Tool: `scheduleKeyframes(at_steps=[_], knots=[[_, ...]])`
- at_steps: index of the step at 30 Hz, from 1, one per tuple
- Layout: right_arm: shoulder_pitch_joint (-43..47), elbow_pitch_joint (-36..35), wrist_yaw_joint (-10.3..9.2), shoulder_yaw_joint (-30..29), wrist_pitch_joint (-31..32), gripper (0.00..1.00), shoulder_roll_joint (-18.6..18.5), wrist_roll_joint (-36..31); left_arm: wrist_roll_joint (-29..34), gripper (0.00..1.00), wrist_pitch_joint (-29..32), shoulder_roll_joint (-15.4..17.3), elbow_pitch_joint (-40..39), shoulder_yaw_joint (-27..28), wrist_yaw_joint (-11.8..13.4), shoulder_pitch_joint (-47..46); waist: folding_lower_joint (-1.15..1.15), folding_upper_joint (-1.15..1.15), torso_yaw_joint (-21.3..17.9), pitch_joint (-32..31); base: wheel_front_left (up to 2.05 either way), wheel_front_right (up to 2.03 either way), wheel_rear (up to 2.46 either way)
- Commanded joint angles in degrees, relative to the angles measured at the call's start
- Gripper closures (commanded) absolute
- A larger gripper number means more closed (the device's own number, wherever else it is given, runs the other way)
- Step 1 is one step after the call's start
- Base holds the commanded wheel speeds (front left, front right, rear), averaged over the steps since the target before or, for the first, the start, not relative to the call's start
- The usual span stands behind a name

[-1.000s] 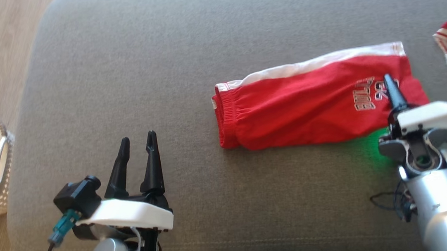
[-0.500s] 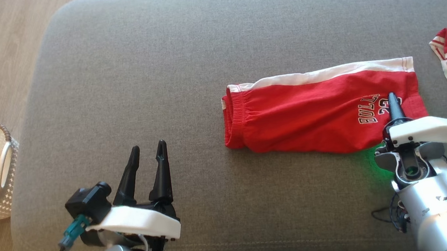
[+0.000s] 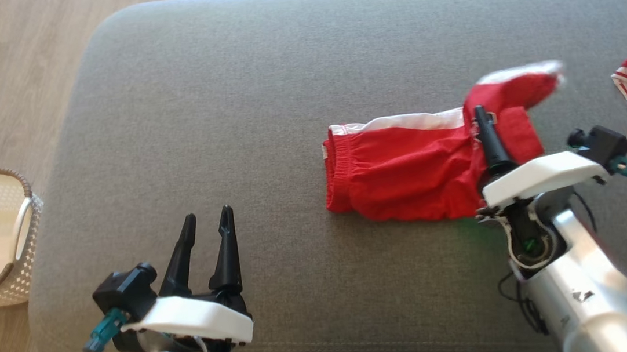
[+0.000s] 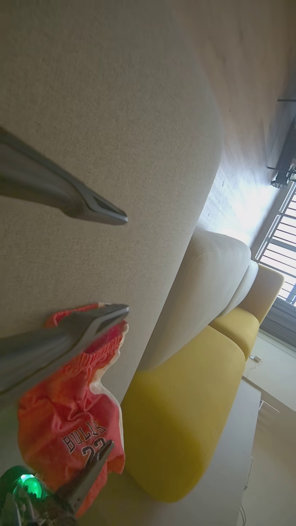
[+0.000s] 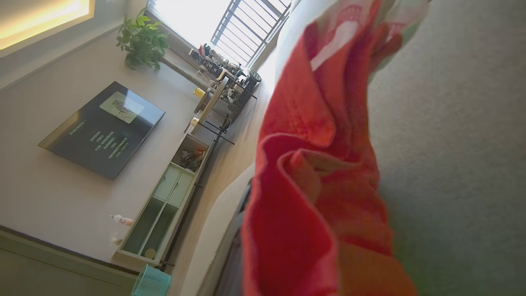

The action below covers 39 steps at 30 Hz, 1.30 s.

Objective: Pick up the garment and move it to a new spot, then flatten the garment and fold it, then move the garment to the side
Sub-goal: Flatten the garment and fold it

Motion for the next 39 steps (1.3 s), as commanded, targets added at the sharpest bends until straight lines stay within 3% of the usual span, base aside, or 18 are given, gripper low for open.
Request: scheduleKeyframes(at_steps=[1,14,26,27,28,29,39], knots=[[-0.1,-3.4,0.03,2.4,-0.8,1.00,0.5,-0.4,0.4,0.00,-0.3,0.4,-1.6,2.1,-0.2,-1.2,0.00,0.00,0.5,-0.1,0.00,0.00,0.00],[2.3,-10.8,0.03,12.8,1.4,1.00,0.5,-1.0,0.3,0.00,-0.3,0.4,-1.4,2.0,-0.2,-0.6,0.00,0.00,2.5,-0.6,0.00,0.00,0.00],[1.1,-5.9,0.03,16.7,1.8,0.98,0.5,-5.7,0.1,0.00,-0.3,0.4,-1.4,1.7,-0.1,-0.6,0.00,0.00,2.9,-0.6,0.00,0.00,0.00],[0.8,-5.8,0.03,17.2,1.6,0.72,0.5,-6.4,0.1,0.00,-0.3,0.4,-1.4,1.7,-0.1,-0.6,0.00,0.00,2.9,-0.5,0.00,0.00,0.00],[0.6,-5.9,0.03,17.7,1.5,0.27,0.5,-6.8,0.1,0.00,-0.3,0.4,-1.4,1.7,-0.1,-0.6,0.00,0.00,3.0,-0.5,0.00,0.00,0.00],[0.4,-5.9,0.03,18.3,1.4,0.00,0.5,-7.2,0.1,0.00,-0.3,0.4,-1.4,1.7,0.0,-0.6,0.00,0.00,3.0,-0.4,0.00,0.00,0.00],[-1.0,-6.4,0.03,22.5,-0.3,0.00,0.5,-11.9,-0.5,0.00,-0.3,0.4,-1.6,1.6,0.1,-1.1,0.00,0.00,3.8,0.5,0.00,0.00,0.00]])
